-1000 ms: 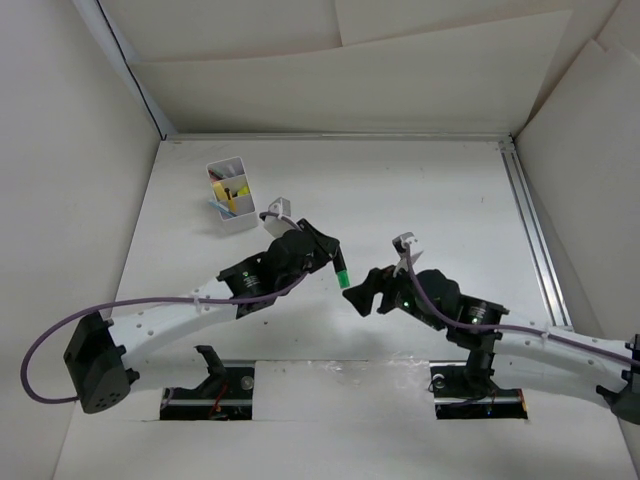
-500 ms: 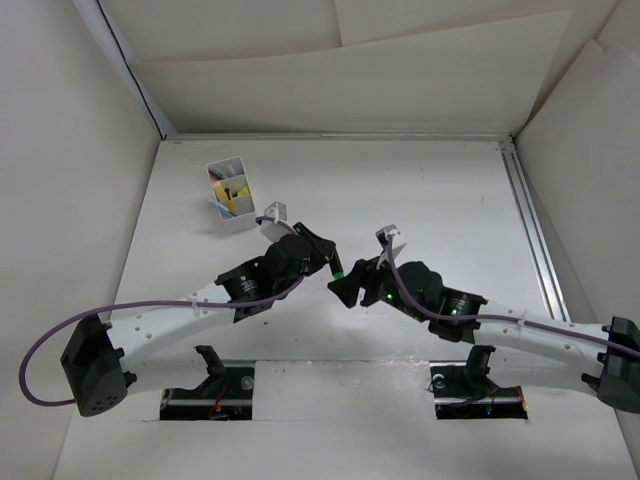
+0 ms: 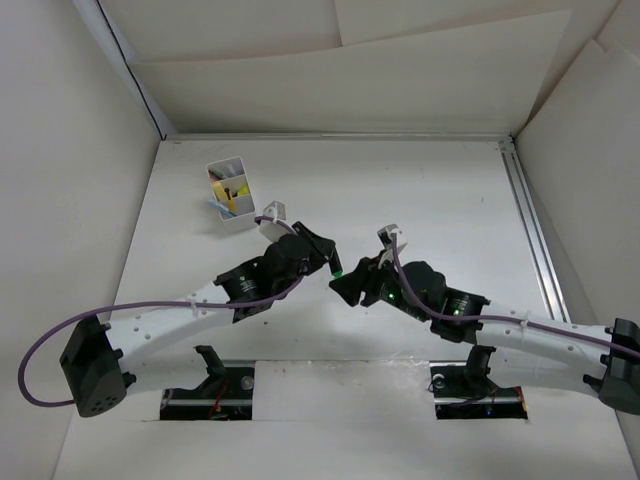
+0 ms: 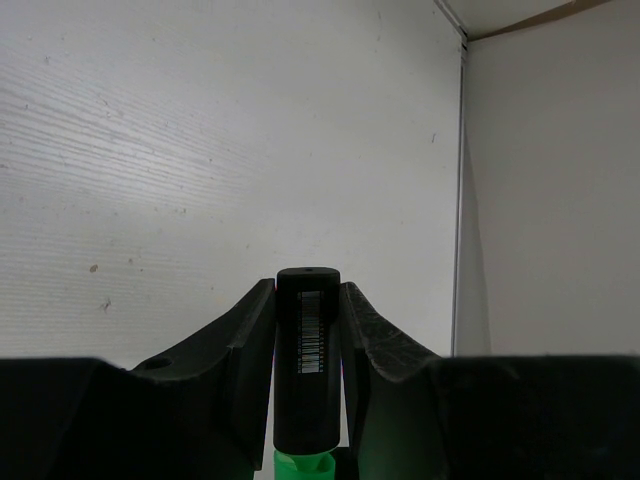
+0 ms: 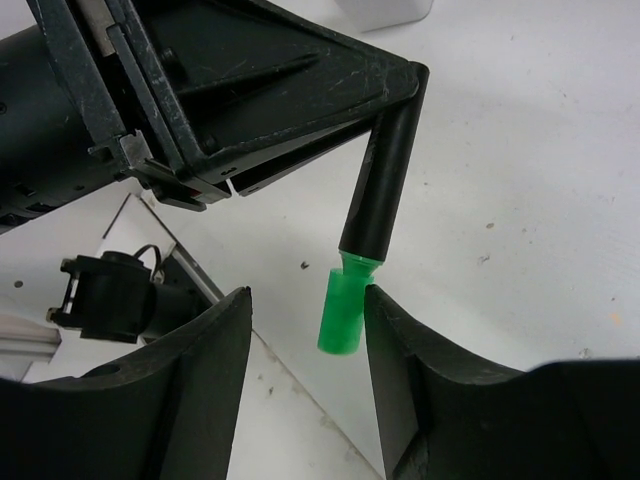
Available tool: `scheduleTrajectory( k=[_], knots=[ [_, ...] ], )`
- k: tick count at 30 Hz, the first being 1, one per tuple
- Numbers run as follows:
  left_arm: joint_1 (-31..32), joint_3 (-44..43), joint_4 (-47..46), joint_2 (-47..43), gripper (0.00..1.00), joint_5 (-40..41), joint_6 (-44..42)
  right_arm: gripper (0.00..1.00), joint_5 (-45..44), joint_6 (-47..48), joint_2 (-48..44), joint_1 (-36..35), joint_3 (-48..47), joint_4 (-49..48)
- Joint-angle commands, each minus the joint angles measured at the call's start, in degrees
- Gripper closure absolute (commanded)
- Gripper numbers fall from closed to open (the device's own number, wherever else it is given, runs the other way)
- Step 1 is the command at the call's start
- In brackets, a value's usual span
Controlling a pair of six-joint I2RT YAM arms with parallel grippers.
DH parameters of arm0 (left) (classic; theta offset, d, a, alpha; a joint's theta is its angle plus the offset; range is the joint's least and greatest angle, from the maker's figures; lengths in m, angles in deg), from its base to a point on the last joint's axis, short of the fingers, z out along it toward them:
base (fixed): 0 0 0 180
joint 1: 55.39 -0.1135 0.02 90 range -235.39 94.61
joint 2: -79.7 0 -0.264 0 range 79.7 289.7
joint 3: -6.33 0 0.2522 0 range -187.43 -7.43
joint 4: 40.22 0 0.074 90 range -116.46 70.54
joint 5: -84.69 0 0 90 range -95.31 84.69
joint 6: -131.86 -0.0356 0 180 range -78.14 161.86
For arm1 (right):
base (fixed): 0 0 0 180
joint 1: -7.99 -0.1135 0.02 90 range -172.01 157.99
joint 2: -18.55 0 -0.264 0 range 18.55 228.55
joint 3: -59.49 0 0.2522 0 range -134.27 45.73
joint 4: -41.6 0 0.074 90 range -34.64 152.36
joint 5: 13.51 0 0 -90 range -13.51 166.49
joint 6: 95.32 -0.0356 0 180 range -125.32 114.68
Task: Sort the stationery into containers
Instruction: Open the pen cap from the pen.
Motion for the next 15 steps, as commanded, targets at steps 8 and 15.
scheduleTrajectory(
  k=[8,15],
  knots=[
    [-0.13,-0.07,-1.48,-2.14,1.00,1.47,-0.15,0.46,1.18,-0.39,1.63,-0.39,-0.70,-3.95],
    [-0.13,-0.07,-1.48,-2.14,1.00,2.60,-0.67,0.49,-0.74,-0.39,2.15,-0.39,-0.08,-2.20]
  ],
)
